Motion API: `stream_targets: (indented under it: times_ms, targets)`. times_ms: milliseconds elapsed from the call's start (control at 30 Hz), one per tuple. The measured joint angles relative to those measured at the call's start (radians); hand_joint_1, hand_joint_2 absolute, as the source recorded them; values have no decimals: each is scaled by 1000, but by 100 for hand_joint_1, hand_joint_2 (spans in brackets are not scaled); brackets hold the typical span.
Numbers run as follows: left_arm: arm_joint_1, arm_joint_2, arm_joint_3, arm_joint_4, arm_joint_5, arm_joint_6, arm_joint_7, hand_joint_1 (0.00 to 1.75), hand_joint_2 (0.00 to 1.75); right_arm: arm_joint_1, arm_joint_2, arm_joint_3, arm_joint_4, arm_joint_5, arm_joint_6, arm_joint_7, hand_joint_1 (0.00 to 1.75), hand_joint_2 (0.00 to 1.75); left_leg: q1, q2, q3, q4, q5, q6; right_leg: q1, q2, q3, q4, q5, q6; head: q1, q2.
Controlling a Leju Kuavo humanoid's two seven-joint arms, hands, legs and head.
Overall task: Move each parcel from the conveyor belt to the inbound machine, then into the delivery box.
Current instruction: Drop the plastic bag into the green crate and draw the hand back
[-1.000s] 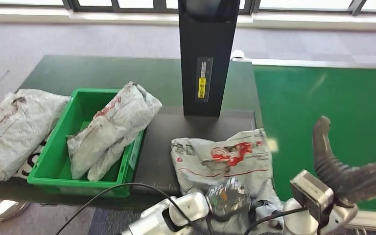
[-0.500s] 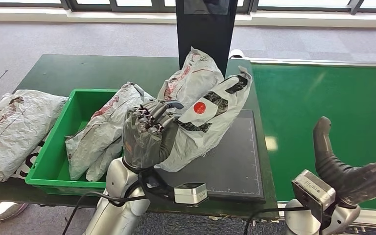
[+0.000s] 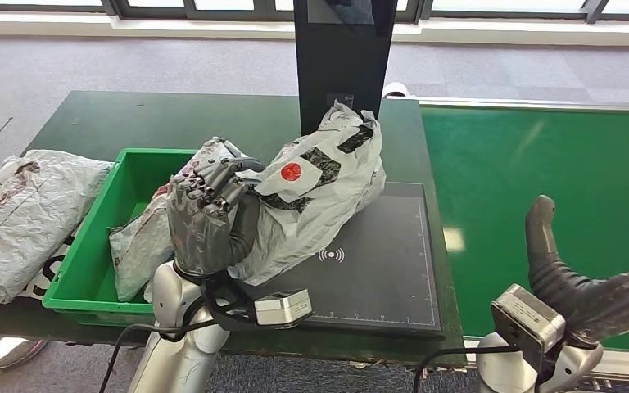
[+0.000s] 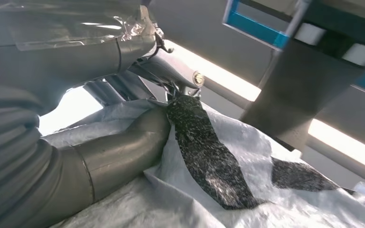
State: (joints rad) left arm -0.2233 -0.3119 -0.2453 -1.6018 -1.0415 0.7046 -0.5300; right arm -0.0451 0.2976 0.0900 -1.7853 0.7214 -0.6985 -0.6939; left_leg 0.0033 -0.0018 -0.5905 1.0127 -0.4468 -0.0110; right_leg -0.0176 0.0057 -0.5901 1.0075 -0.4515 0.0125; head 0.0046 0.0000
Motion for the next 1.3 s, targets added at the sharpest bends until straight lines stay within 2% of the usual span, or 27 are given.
stream_targets:
  times_ms: [167,367,500,667,867,1300]
  targets:
    - [11,-1,186,-5,150,0,-71,175,175,1,0,0,0,-4,0,0,0,175,0,2,1,0,0,0,1,2,-1,0,0,0,0,0]
    - [10,-2,252,-2,170,0,-86,175,175,1,0,0,0,-6,0,0,0,175,0,2,1,0,0,-1,1,2,-1,0,0,-1,0,0]
    - [-24,-9,469,30,326,-2,-157,175,175,3,0,0,0,-12,0,0,0,175,1,2,0,0,1,-1,1,2,-1,0,0,-1,0,0]
    - [-46,-20,627,48,438,-2,-165,175,175,10,0,0,0,-19,0,0,0,175,1,1,0,0,1,-1,1,1,-2,0,0,-1,0,0]
    - [-53,-25,694,55,454,-2,-169,175,175,10,0,0,0,-19,0,0,0,175,1,1,0,0,1,-1,1,1,-2,0,0,-1,0,0]
    - [-58,-30,729,60,526,-2,-169,175,175,10,0,0,0,-22,0,0,0,175,1,1,0,0,1,-1,1,1,-1,0,0,-1,0,0]
